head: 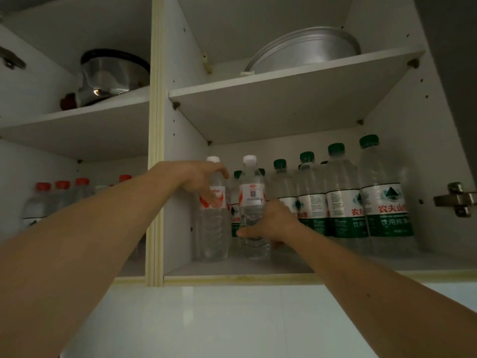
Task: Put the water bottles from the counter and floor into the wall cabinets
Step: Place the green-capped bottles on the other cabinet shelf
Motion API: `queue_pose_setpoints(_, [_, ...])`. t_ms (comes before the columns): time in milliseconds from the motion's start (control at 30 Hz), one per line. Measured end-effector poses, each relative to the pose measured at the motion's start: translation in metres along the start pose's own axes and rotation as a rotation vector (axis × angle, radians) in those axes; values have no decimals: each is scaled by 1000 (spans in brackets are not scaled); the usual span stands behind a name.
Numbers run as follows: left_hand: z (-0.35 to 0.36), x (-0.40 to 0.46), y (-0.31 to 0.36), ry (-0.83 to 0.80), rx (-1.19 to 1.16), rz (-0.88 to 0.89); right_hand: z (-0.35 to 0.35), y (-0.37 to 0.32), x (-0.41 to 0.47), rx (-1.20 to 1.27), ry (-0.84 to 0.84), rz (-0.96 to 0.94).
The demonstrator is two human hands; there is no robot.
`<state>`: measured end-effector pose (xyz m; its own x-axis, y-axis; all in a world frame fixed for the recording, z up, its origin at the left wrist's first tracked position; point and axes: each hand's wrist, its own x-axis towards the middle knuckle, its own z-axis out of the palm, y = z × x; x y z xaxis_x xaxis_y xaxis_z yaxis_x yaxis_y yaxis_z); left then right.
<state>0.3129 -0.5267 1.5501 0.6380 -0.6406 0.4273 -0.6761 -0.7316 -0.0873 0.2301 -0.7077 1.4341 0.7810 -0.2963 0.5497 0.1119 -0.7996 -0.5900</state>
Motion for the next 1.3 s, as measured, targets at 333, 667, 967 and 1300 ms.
queue_pose_setpoints(333, [10,7,-1,110,286,-33,12,-12,5,-41,-72,69])
queue_pose_setpoints(667, [17,9,2,142,549,-75,34,-25,21,-64,-82,94])
queue_pose_setpoints(967, [25,-9,7,244,796,-34,40,-29,21,-78,-49,120])
queue_pose_setpoints(1300, [28,-22,7,278,900,1,39,-31,13,-84,-61,145])
